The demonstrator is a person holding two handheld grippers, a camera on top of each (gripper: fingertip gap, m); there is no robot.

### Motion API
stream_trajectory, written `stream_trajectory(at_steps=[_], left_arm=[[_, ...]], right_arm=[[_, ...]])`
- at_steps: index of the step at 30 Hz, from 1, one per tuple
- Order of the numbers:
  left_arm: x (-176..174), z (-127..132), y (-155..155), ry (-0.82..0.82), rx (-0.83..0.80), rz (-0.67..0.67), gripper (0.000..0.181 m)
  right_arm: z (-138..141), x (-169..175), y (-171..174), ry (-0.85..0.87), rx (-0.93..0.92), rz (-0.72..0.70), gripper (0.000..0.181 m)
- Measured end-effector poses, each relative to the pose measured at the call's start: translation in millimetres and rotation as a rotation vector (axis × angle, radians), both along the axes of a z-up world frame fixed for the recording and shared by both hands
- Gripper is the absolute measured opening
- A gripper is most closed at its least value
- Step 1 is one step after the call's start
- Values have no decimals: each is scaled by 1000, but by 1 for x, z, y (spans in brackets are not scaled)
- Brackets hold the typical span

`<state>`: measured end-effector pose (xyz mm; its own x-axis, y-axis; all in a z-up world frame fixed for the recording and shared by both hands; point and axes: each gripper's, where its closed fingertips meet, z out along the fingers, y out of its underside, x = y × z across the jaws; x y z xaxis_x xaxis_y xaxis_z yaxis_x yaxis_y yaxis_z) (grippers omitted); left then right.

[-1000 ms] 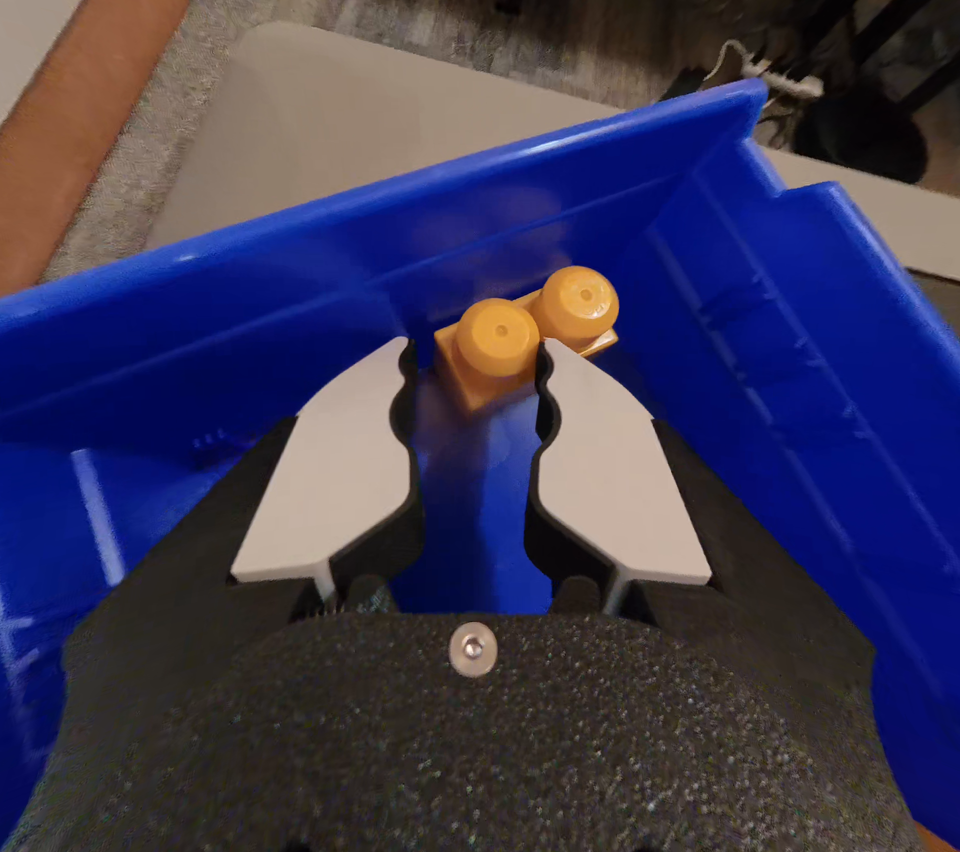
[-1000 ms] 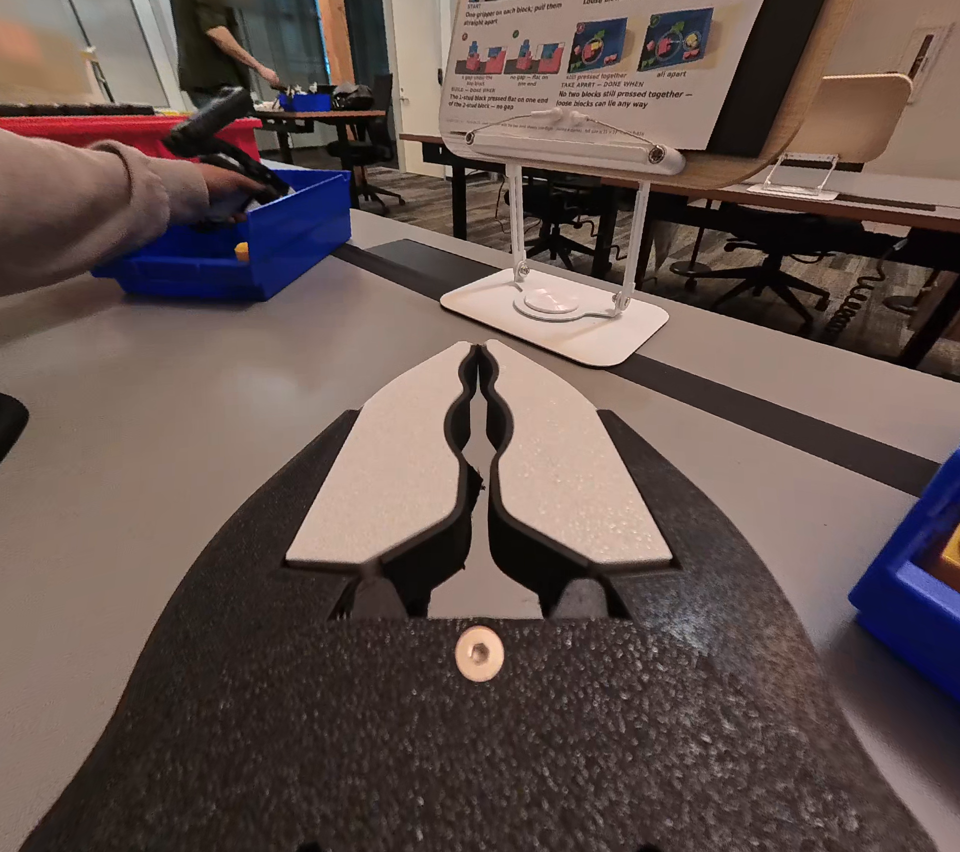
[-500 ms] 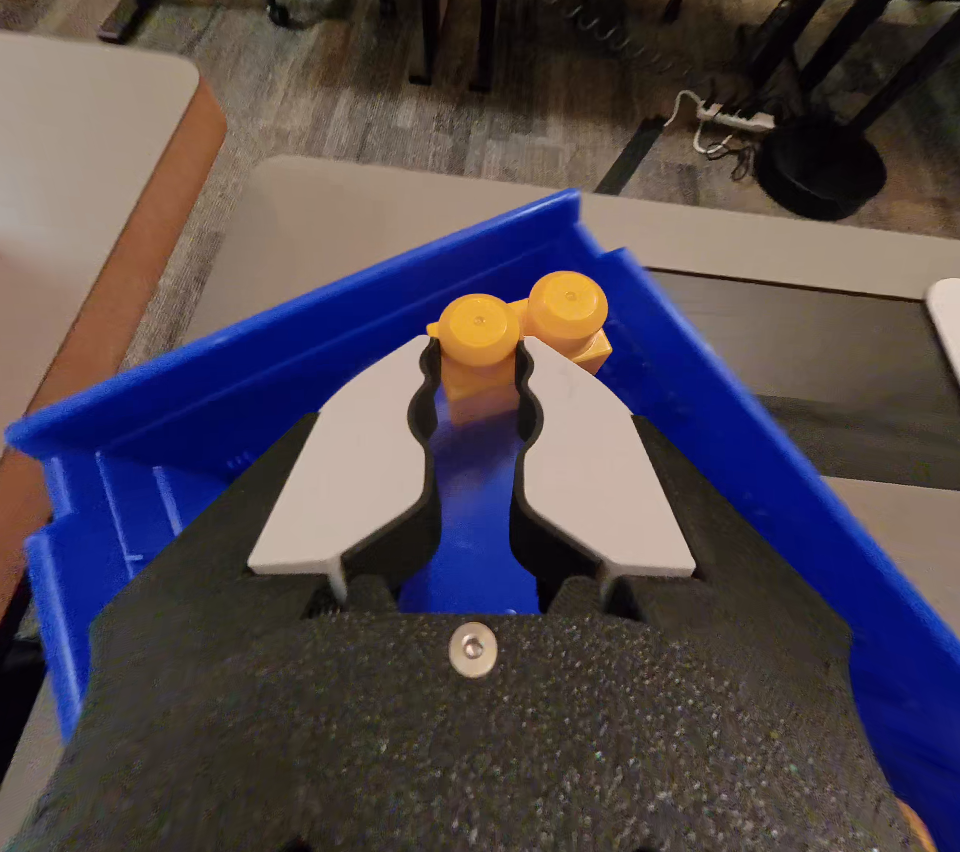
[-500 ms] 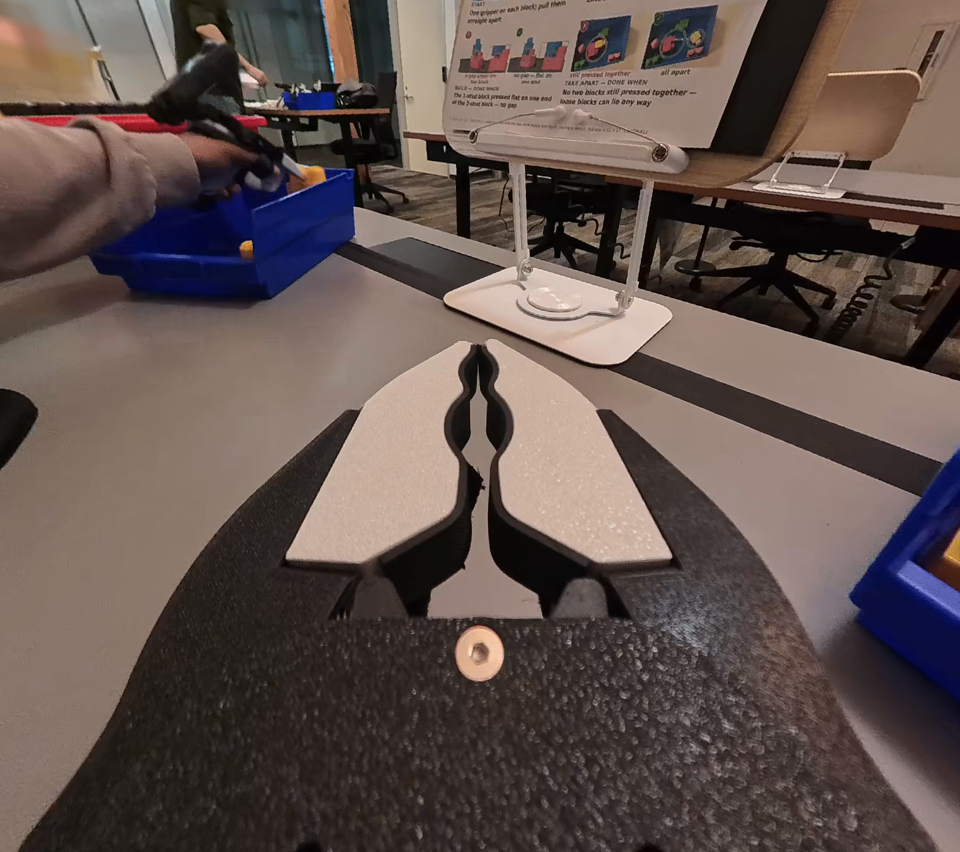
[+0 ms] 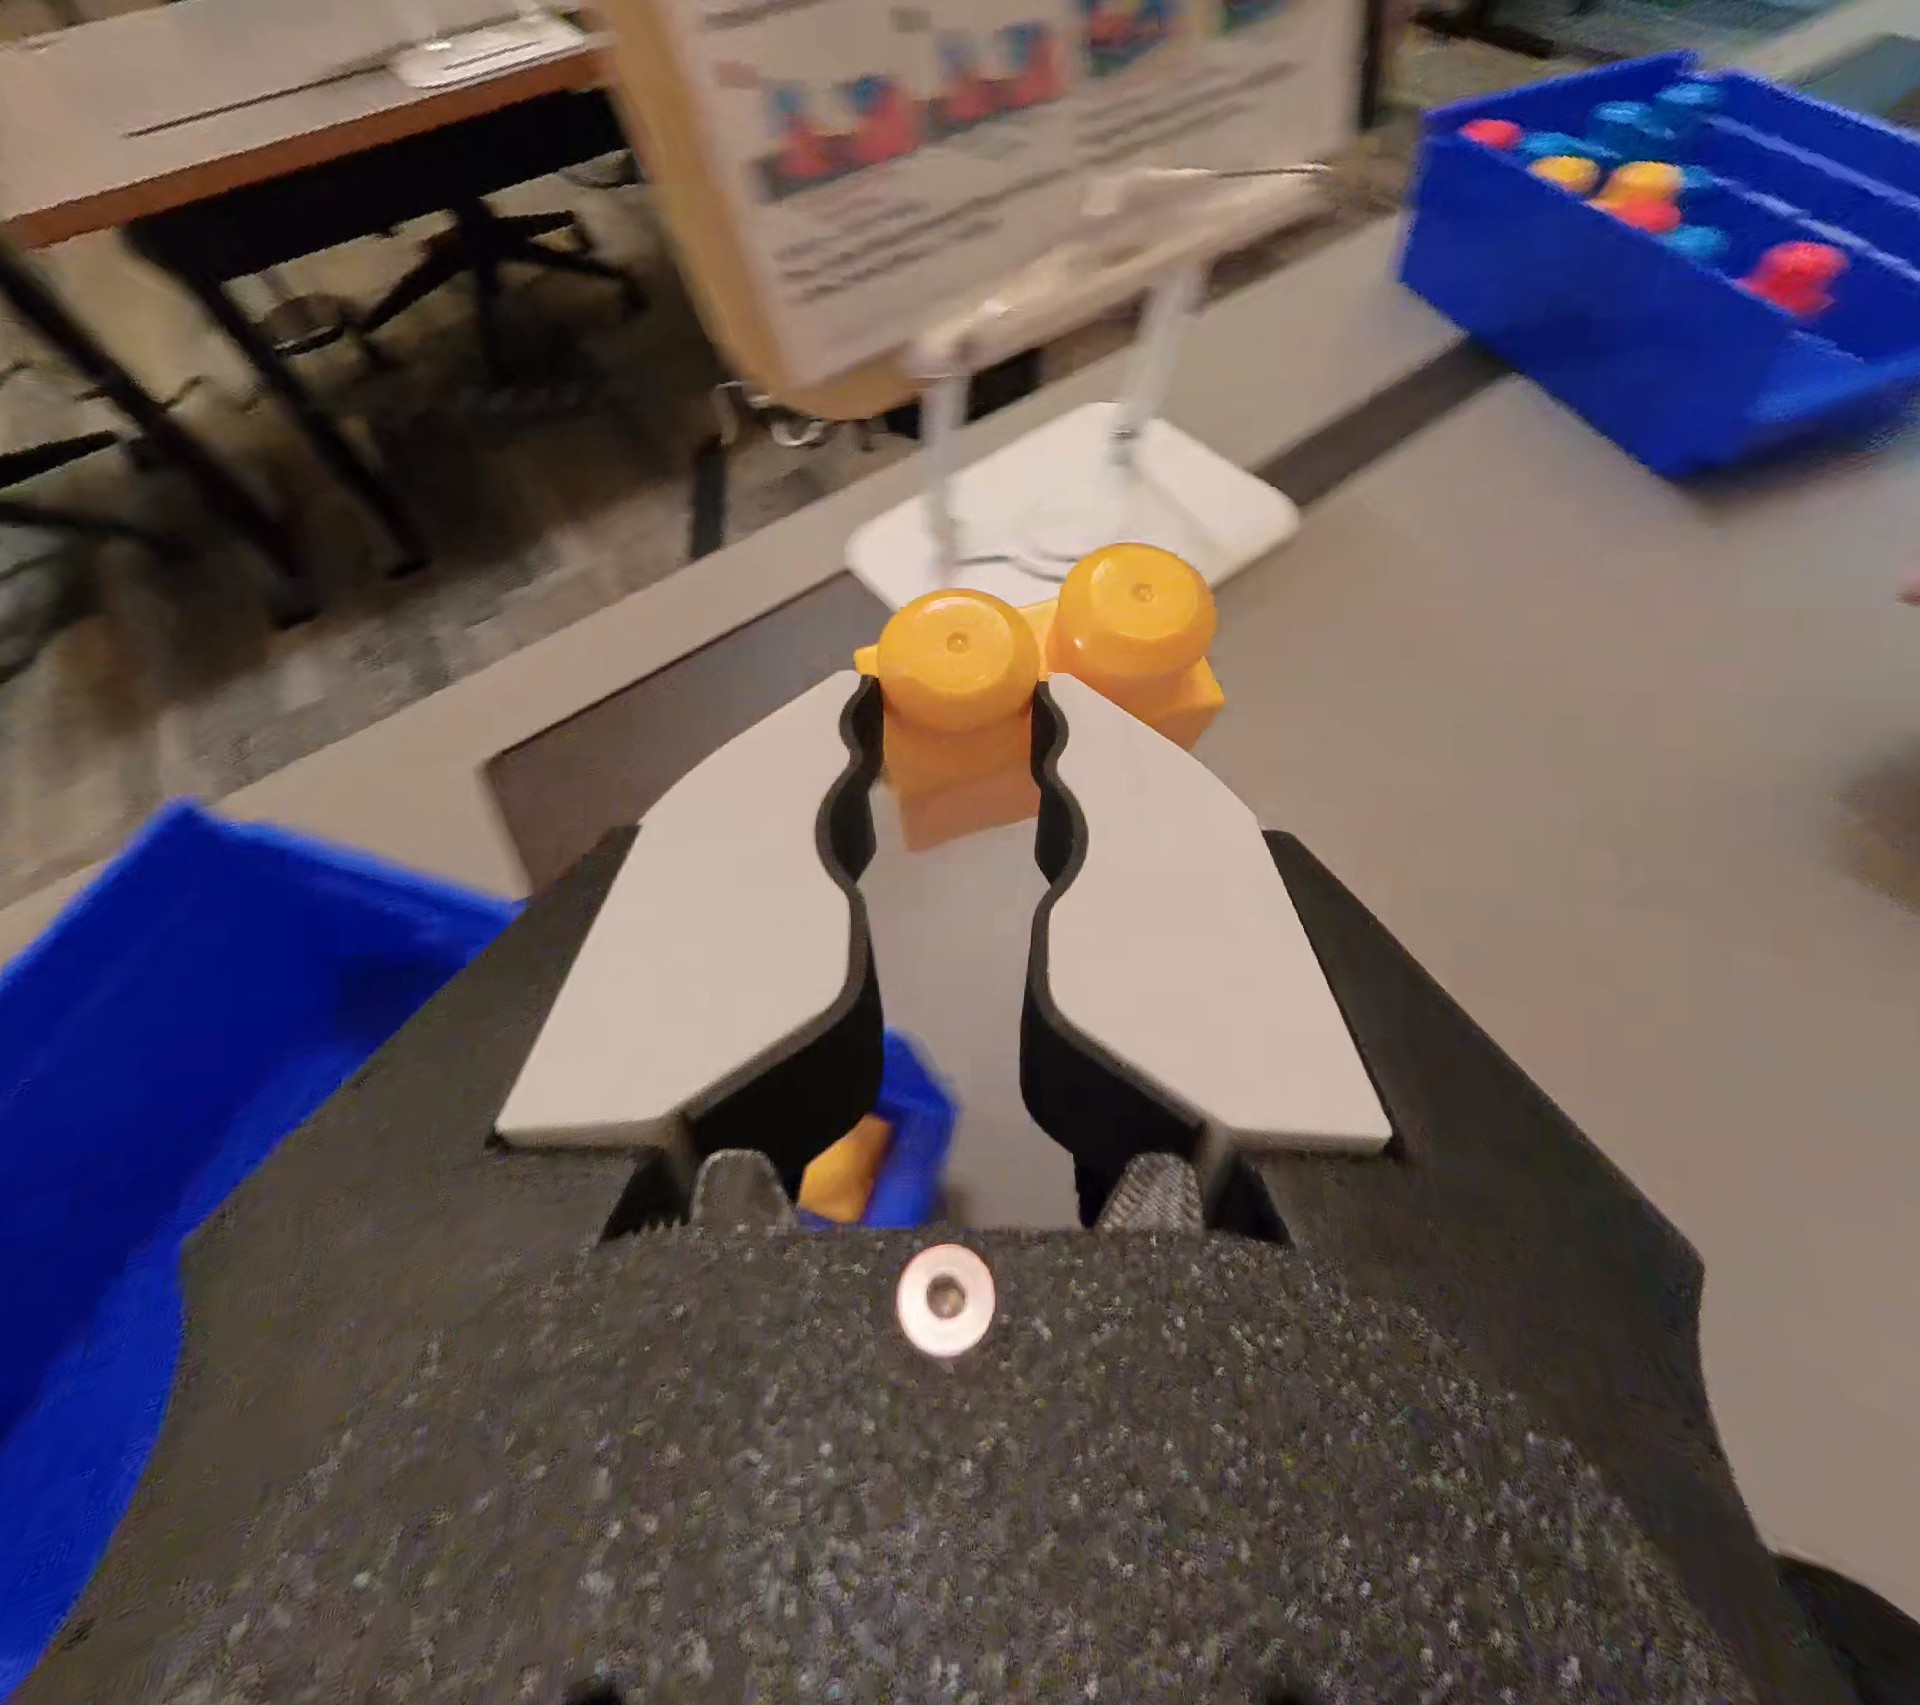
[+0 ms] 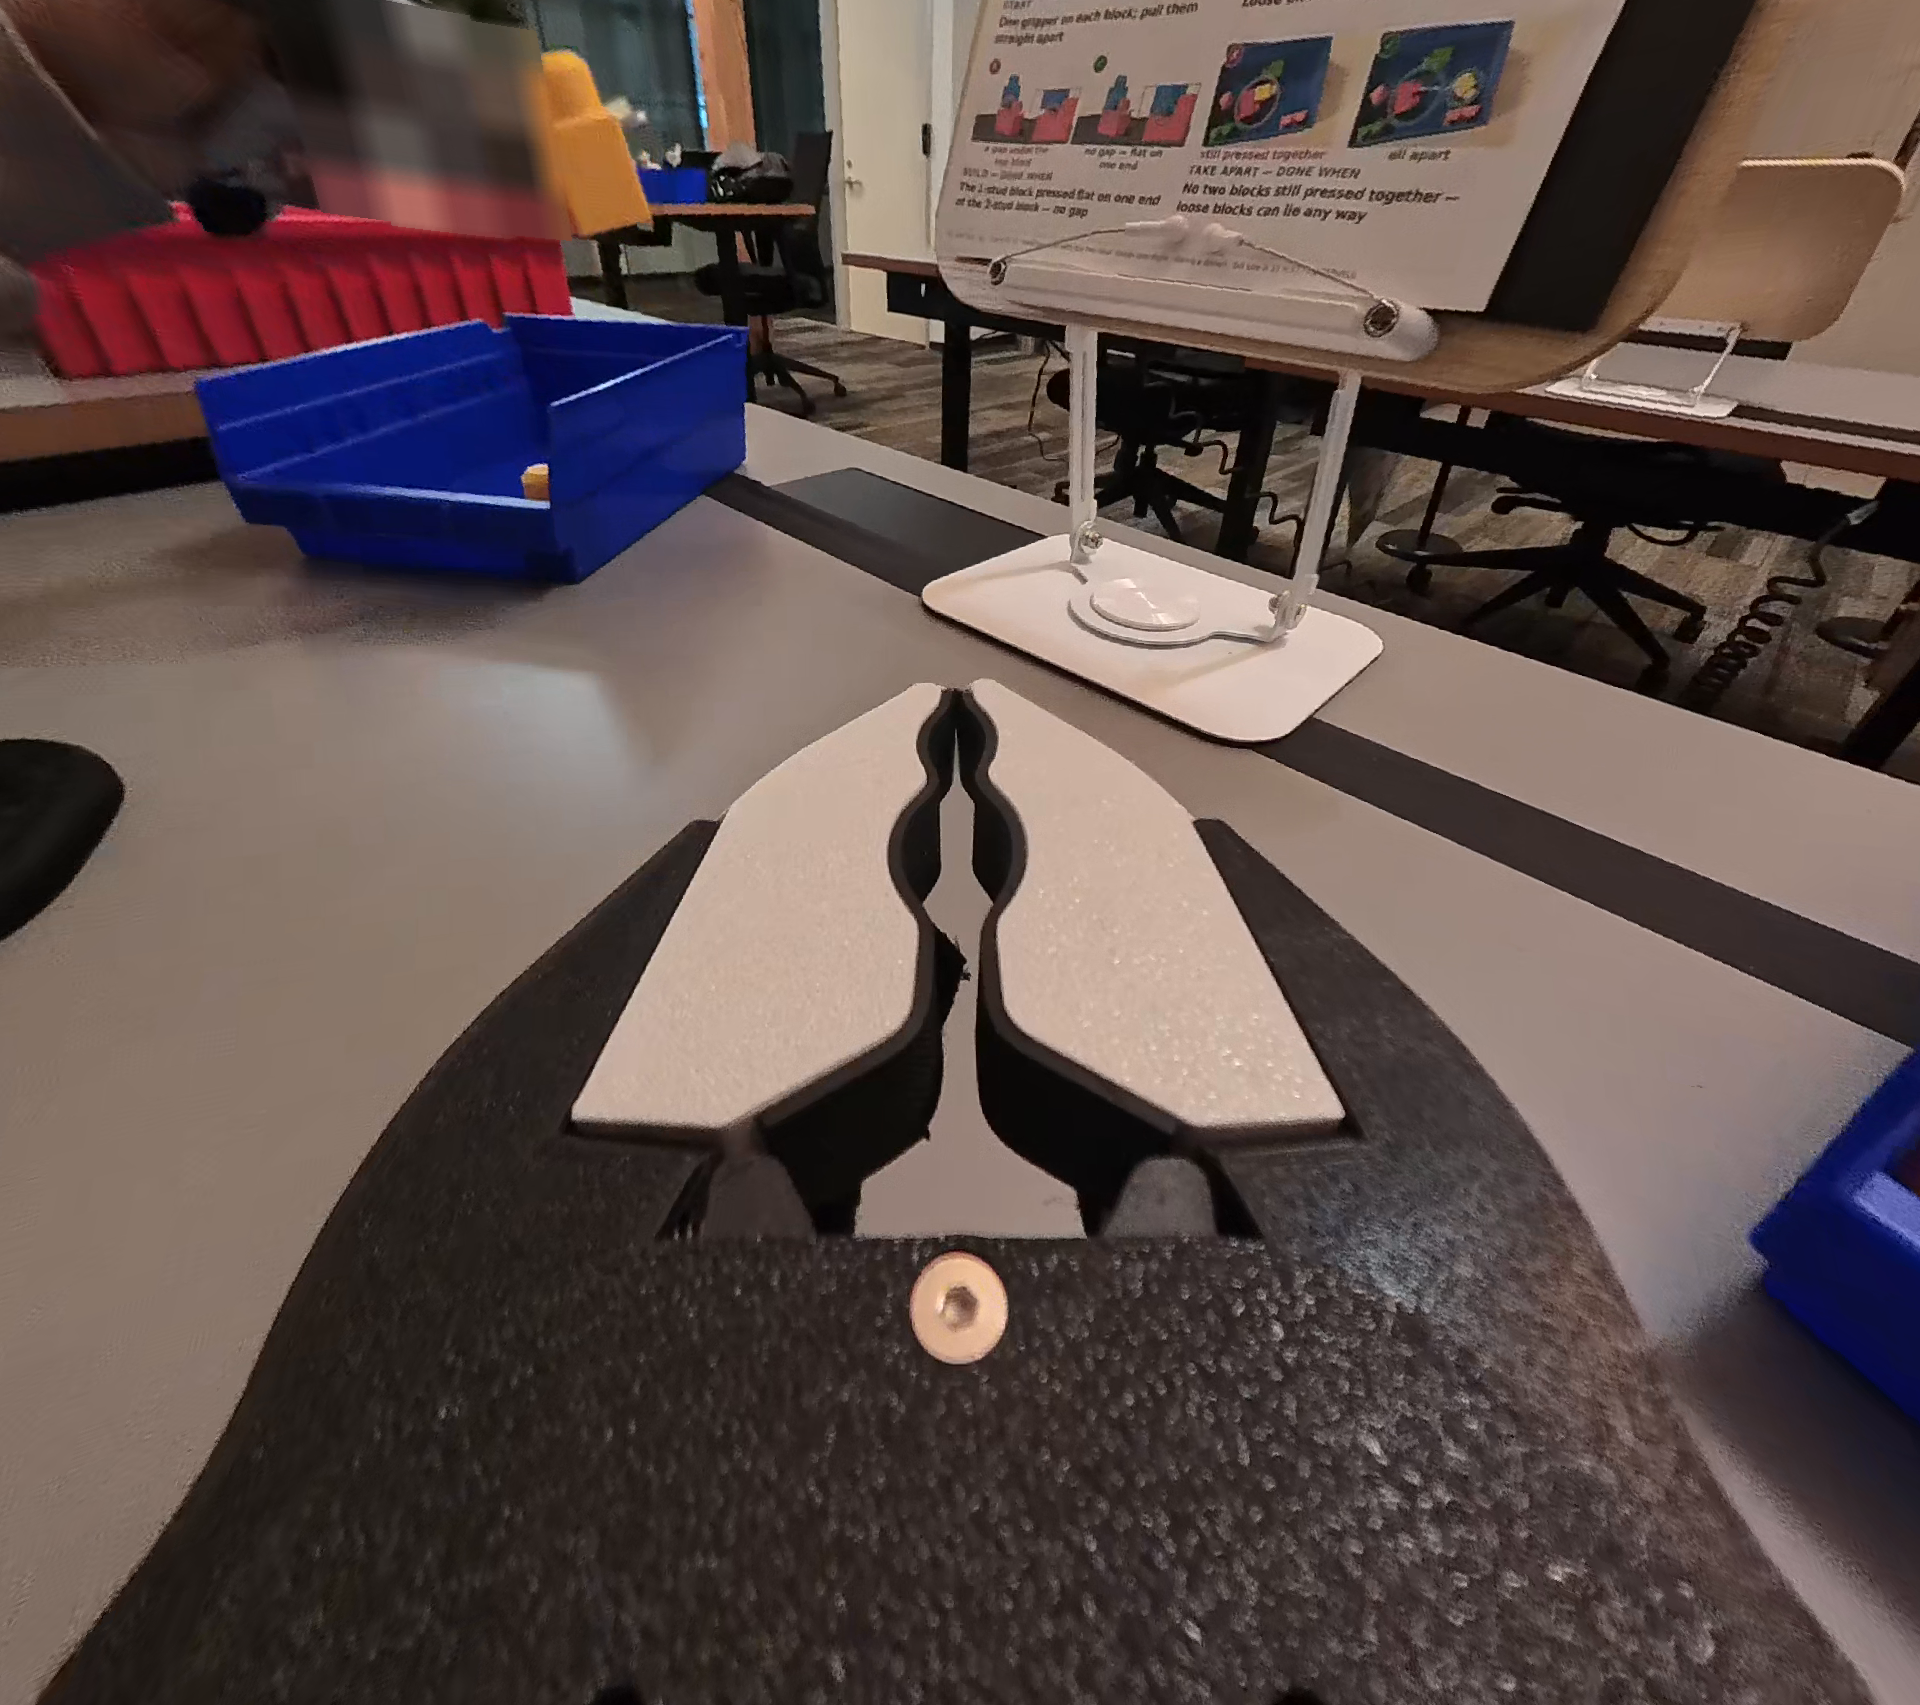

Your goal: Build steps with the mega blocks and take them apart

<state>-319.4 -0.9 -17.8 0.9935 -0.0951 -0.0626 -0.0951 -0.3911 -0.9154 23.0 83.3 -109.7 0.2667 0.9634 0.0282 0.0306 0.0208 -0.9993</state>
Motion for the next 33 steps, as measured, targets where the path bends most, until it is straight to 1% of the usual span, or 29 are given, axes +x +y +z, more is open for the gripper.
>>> stream_trajectory(at_steps=[3,6,9,13,15,17,19,22,26,30,33], left_arm=[[77,-14,-10,-48,-6,-160,28],[142,-45,-19,-85,-46,-273,28],[193,-87,-23,-121,-112,-334,28],[241,-142,-22,-213,-217,-359,28],[254,-162,-20,-224,-263,-354,28],[261,-176,-20,-210,-298,-339,28],[266,-178,-19,-239,-295,-334,28],[268,-178,-17,-239,-284,-324,28],[271,-179,-19,-208,-255,-313,27],[277,-179,-25,-171,-243,-312,27],[281,-179,-30,-153,-255,-323,29]], right_arm=[[-3,-2,-3,-13,6,10,0],[-4,-4,-6,-22,10,24,0],[-7,-5,-9,-41,17,38,0],[-8,-8,-18,-59,29,78,0],[-10,-12,-30,-73,25,147,1],[-12,-16,-48,-88,31,237,3],[-19,-20,-66,-139,48,320,7],[-39,-26,-83,-271,73,388,16],[-65,-32,-98,-425,26,430,42],[-78,-37,-110,-512,44,432,49],[-90,-42,-112,-579,101,403,52]])
